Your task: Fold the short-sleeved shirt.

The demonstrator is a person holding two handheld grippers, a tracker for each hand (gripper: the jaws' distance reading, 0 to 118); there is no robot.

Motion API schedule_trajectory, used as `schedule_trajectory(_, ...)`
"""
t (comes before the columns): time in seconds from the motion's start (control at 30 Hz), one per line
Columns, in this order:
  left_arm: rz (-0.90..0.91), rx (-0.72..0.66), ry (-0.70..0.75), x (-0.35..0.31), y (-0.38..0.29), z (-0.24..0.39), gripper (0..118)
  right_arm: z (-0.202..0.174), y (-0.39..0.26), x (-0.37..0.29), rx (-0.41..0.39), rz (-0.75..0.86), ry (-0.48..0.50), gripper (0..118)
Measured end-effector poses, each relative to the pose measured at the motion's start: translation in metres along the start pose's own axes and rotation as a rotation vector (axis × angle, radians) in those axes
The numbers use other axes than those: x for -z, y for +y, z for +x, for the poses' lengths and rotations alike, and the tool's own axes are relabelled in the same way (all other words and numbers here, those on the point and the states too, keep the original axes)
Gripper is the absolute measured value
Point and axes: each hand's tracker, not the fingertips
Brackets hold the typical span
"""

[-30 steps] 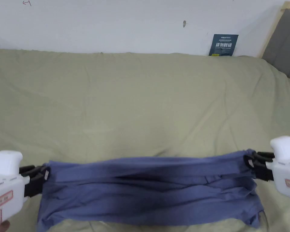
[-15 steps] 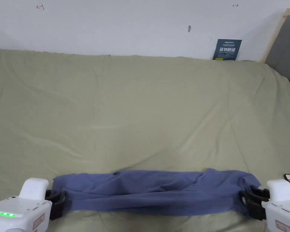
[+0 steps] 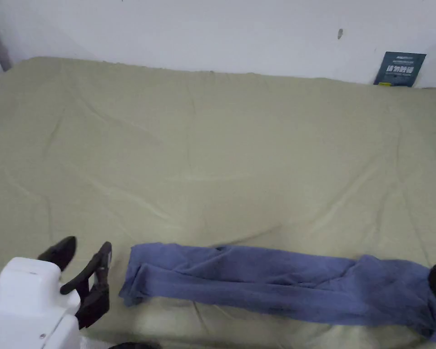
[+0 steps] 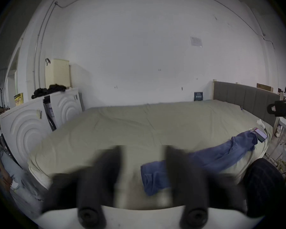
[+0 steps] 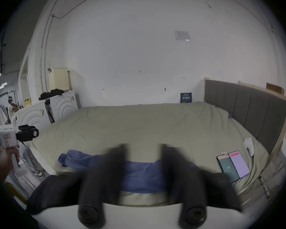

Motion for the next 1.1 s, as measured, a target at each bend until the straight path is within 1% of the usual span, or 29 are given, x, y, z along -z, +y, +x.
schedule_trajectory(0.03, -0.062, -0.018, -0.014, 0.008, 0.001, -0.003, 0, -0.007, -0.001, 0.001, -0.027, 0.002, -0.017, 7)
schedule_trajectory(0.1, -0.085, -0.091, -0.087, 0.017, -0.006, -0.016, 0, -0.014, -0.001, 0.005, -0.024, -0.005, 0.049, 5)
schedule_trajectory(0.13, -0.118, -0.125, -0.102, 0.023, -0.007, -0.021, 0, -0.017, 0.0, 0.008, -0.019, -0.029, 0.065, 5)
schedule_trajectory(0.23, -0.178, -0.173, -0.131, 0.043, -0.013, -0.038, 0, -0.026, 0.001, 0.008, -0.036, -0.031, 0.057, 5)
schedule_trajectory(0.27, -0.226, -0.196, -0.166, 0.053, -0.015, -0.046, 0, -0.028, 0.001, 0.01, -0.036, -0.04, 0.059, 5)
schedule_trajectory(0.3, -0.247, -0.232, -0.181, 0.059, -0.018, -0.053, 0, -0.029, 0.001, 0.011, -0.034, -0.048, 0.059, 5)
schedule_trajectory(0.37, -0.288, -0.358, -0.263, 0.08, -0.028, -0.076, 0, -0.026, -0.002, 0.013, -0.029, -0.058, 0.057, 5)
schedule_trajectory(0.4, -0.28, -0.44, -0.326, 0.09, -0.035, -0.089, 8, -0.027, -0.002, 0.015, -0.03, -0.067, 0.054, 5)
schedule_trajectory(0.43, -0.314, -0.525, -0.4, 0.101, -0.037, -0.099, 32, -0.027, -0.003, 0.016, -0.028, -0.075, 0.049, 5)
schedule_trajectory(0.5, -0.423, -0.625, -0.505, 0.129, -0.051, -0.117, 115, -0.03, -0.002, 0.021, -0.023, -0.093, 0.04, 5)
schedule_trajectory(0.53, -0.419, -0.668, -0.567, 0.139, -0.061, -0.126, 118, -0.031, -0.003, 0.023, -0.021, -0.101, 0.034, 5)
schedule_trajectory(0.57, -0.431, -0.708, -0.573, 0.148, -0.062, -0.128, 118, -0.033, -0.004, 0.024, -0.02, -0.106, 0.028, 5)
schedule_trajectory(0.67, -0.547, -0.809, -0.669, 0.188, -0.09, -0.138, 118, -0.036, -0.003, 0.031, -0.016, -0.123, 0.019, 5)
schedule_trajectory(0.7, -0.585, -0.834, -0.712, 0.199, -0.099, -0.136, 118, -0.037, -0.003, 0.032, -0.015, -0.128, 0.018, 5)
schedule_trajectory(0.77, -0.665, -0.87, -0.711, 0.226, -0.121, -0.128, 118, -0.04, -0.002, 0.037, -0.016, -0.137, 0.015, 5)
schedule_trajectory(0.8, -0.704, -0.885, -0.748, 0.238, -0.133, -0.123, 118, -0.041, -0.001, 0.039, -0.017, -0.14, 0.014, 5)
schedule_trajectory(0.87, -0.566, -0.945, -0.909, 0.249, -0.134, -0.121, 118, -0.045, 0.001, 0.044, -0.018, -0.146, 0.013, 5)
schedule_trajectory(0.93, -0.618, -1.022, -0.935, 0.265, -0.135, -0.111, 118, -0.048, 0.003, 0.049, -0.017, -0.149, 0.017, 5)
schedule_trajectory(0.97, -0.625, -1.004, -0.956, 0.269, -0.136, -0.112, 118, -0.051, 0.003, 0.051, -0.017, -0.15, 0.017, 5)
schedule_trajectory(1.0, -0.628, -0.968, -0.949, 0.272, -0.133, -0.108, 115, -0.052, 0.004, 0.053, -0.015, -0.15, 0.019, 5)
schedule_trajectory(1.03, -0.652, -0.924, -0.938, 0.273, -0.127, -0.104, 99, -0.054, 0.005, 0.056, -0.011, -0.153, 0.025, 5)
schedule_trajectory(1.07, -0.675, -0.894, -0.918, 0.273, -0.122, -0.102, 56, -0.056, 0.005, 0.058, -0.01, -0.156, 0.029, 5)
schedule_trajectory(1.1, -0.722, -0.865, -0.878, 0.271, -0.12, -0.1, 8, -0.058, 0.005, 0.059, -0.009, -0.155, 0.032, 5)
